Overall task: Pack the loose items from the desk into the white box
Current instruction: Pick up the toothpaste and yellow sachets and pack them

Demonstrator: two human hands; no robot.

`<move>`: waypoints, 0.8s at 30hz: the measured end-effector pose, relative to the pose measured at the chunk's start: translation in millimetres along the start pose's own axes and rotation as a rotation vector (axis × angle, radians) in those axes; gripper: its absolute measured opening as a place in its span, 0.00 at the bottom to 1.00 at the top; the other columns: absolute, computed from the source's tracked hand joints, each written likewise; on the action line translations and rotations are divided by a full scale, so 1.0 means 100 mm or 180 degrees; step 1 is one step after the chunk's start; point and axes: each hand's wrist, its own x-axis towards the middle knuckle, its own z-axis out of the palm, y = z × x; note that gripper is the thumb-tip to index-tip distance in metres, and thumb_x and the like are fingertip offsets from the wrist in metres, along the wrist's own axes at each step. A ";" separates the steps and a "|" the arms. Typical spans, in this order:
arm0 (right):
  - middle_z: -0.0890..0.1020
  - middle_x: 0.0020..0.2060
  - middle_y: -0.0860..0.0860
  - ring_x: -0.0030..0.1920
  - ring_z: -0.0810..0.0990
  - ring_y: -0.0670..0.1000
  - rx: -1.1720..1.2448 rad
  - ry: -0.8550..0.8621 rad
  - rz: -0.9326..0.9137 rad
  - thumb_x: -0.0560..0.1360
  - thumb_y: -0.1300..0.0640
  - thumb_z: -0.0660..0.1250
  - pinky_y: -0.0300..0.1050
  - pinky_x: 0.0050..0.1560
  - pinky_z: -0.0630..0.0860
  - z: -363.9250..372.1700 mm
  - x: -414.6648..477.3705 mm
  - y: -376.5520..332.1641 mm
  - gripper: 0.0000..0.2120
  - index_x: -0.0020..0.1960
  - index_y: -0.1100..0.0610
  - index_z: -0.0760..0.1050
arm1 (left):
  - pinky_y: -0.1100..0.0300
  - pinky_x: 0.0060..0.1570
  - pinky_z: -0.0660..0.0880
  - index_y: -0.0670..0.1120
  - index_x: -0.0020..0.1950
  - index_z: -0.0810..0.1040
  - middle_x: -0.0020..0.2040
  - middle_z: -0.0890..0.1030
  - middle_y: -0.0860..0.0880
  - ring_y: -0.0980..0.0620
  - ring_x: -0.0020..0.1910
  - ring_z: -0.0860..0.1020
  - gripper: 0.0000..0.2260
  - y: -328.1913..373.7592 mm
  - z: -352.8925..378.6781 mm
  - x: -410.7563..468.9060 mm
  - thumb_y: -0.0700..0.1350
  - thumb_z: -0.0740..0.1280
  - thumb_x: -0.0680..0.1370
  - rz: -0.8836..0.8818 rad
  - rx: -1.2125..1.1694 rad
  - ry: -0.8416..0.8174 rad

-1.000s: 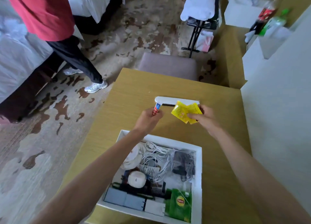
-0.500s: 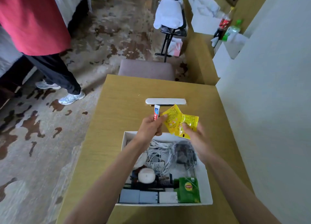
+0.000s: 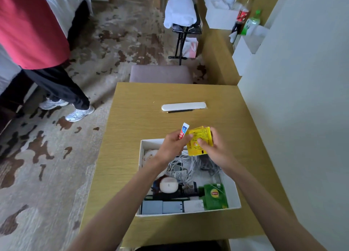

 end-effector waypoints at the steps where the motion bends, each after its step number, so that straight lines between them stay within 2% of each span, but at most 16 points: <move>1: 0.82 0.51 0.49 0.47 0.83 0.42 0.0034 -0.0013 0.0043 0.79 0.55 0.65 0.34 0.41 0.78 0.00 -0.01 0.01 0.15 0.65 0.49 0.67 | 0.60 0.26 0.57 0.49 0.34 0.64 0.26 0.61 0.54 0.55 0.25 0.58 0.16 0.00 0.03 0.00 0.48 0.66 0.78 -0.0001 0.0024 0.0028; 5: 0.81 0.53 0.46 0.50 0.83 0.44 -0.0123 -0.0175 0.0081 0.80 0.54 0.64 0.34 0.44 0.77 -0.09 -0.09 0.03 0.22 0.70 0.47 0.60 | 0.62 0.26 0.58 0.49 0.33 0.64 0.26 0.63 0.53 0.56 0.24 0.59 0.16 0.01 0.13 -0.02 0.47 0.65 0.79 -0.0018 0.0222 0.0080; 8: 0.70 0.69 0.44 0.62 0.74 0.45 -0.0819 -0.0236 -0.0182 0.78 0.46 0.65 0.44 0.59 0.73 -0.23 -0.16 0.04 0.28 0.74 0.43 0.56 | 0.62 0.27 0.59 0.48 0.33 0.65 0.26 0.64 0.53 0.55 0.25 0.60 0.16 0.03 0.16 -0.04 0.46 0.66 0.78 -0.0067 0.0389 -0.0019; 9: 0.67 0.71 0.43 0.64 0.72 0.45 -0.1063 -0.0270 -0.0338 0.78 0.44 0.64 0.44 0.59 0.71 -0.28 -0.17 0.02 0.29 0.75 0.42 0.55 | 0.61 0.27 0.59 0.48 0.32 0.64 0.26 0.63 0.52 0.55 0.25 0.60 0.17 0.04 0.16 -0.04 0.46 0.66 0.78 -0.0069 0.0451 -0.0077; 11: 0.71 0.68 0.43 0.64 0.72 0.44 -0.1573 -0.0411 -0.0633 0.79 0.45 0.61 0.37 0.54 0.69 -0.38 -0.15 -0.02 0.27 0.75 0.45 0.59 | 0.62 0.27 0.58 0.48 0.32 0.64 0.26 0.63 0.52 0.55 0.25 0.60 0.17 0.06 0.19 -0.07 0.44 0.65 0.79 -0.0061 0.0584 -0.0239; 13: 0.77 0.63 0.47 0.60 0.75 0.44 -0.2039 -0.0654 -0.0735 0.80 0.49 0.62 0.34 0.48 0.67 -0.47 -0.10 -0.06 0.21 0.72 0.50 0.67 | 0.65 0.25 0.58 0.48 0.31 0.65 0.25 0.63 0.55 0.57 0.24 0.60 0.17 0.06 0.22 -0.09 0.43 0.65 0.79 -0.0081 0.0790 -0.0360; 15: 0.80 0.58 0.48 0.55 0.77 0.45 -0.2423 -0.0888 -0.0709 0.80 0.53 0.64 0.36 0.44 0.69 -0.53 -0.07 -0.09 0.16 0.67 0.52 0.73 | 0.65 0.25 0.59 0.47 0.33 0.68 0.25 0.65 0.54 0.58 0.23 0.61 0.15 0.05 0.26 -0.10 0.44 0.64 0.79 -0.0139 0.1099 -0.0446; 17: 0.80 0.54 0.48 0.52 0.78 0.47 -0.2756 -0.1146 -0.0679 0.79 0.56 0.64 0.41 0.43 0.70 -0.58 -0.05 -0.10 0.11 0.61 0.53 0.76 | 0.61 0.27 0.59 0.45 0.35 0.69 0.29 0.66 0.48 0.55 0.25 0.61 0.13 0.00 0.29 -0.11 0.45 0.64 0.79 -0.0146 0.1509 -0.0589; 21: 0.79 0.48 0.48 0.47 0.76 0.49 -0.3312 -0.1412 -0.0652 0.79 0.57 0.64 0.43 0.42 0.69 -0.64 -0.11 0.03 0.04 0.53 0.54 0.76 | 0.59 0.30 0.61 0.45 0.37 0.70 0.29 0.66 0.51 0.55 0.27 0.64 0.12 -0.16 0.36 -0.14 0.46 0.62 0.80 -0.0159 0.1990 -0.0706; 24: 0.80 0.50 0.50 0.49 0.77 0.50 -0.3459 -0.1586 -0.0665 0.78 0.57 0.64 0.46 0.44 0.71 -0.59 -0.20 0.20 0.05 0.53 0.54 0.76 | 0.59 0.32 0.63 0.40 0.43 0.75 0.30 0.70 0.51 0.55 0.28 0.66 0.14 -0.28 0.44 -0.17 0.49 0.62 0.80 -0.0253 0.2351 -0.0761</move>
